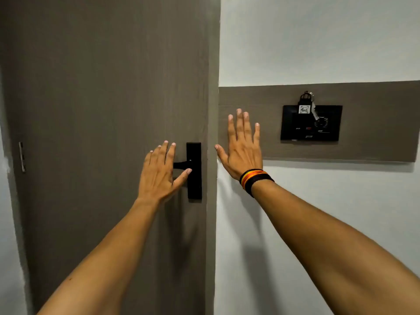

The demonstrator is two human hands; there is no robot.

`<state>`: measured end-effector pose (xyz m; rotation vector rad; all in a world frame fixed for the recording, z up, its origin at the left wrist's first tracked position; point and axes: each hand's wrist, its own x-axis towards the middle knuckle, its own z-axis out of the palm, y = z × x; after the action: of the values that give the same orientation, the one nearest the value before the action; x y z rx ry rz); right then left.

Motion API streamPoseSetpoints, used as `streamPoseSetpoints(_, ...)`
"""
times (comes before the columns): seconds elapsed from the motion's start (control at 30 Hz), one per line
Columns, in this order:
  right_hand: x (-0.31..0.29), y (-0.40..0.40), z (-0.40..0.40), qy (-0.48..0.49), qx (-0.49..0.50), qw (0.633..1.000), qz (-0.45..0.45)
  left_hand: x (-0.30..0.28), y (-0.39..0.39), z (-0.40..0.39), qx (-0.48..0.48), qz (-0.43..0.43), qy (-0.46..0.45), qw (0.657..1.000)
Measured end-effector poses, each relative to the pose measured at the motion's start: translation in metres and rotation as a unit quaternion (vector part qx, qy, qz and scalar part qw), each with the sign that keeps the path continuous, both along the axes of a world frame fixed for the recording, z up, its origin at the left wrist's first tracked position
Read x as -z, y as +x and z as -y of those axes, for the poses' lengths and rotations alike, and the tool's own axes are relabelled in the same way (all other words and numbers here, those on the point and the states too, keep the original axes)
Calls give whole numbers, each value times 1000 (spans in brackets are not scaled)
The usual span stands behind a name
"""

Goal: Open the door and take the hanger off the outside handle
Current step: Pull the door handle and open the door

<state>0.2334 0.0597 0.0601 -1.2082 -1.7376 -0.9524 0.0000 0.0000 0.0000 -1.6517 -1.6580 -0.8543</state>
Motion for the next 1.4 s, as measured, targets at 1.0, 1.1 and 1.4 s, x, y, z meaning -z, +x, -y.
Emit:
streamPoseSetpoints(1.0, 33, 2, -83, 135, 35, 990, -32, 21, -4, -106, 108, 222, 14, 969)
streamPoseSetpoints(1.1, 33, 2, -83, 132, 34, 990, -32, 22, -2, -107, 96, 233, 11, 968)
streamPoseSetpoints(1.4, 33, 5, -80, 114, 30, 993, -24, 42, 17, -114, 98, 328, 69, 937)
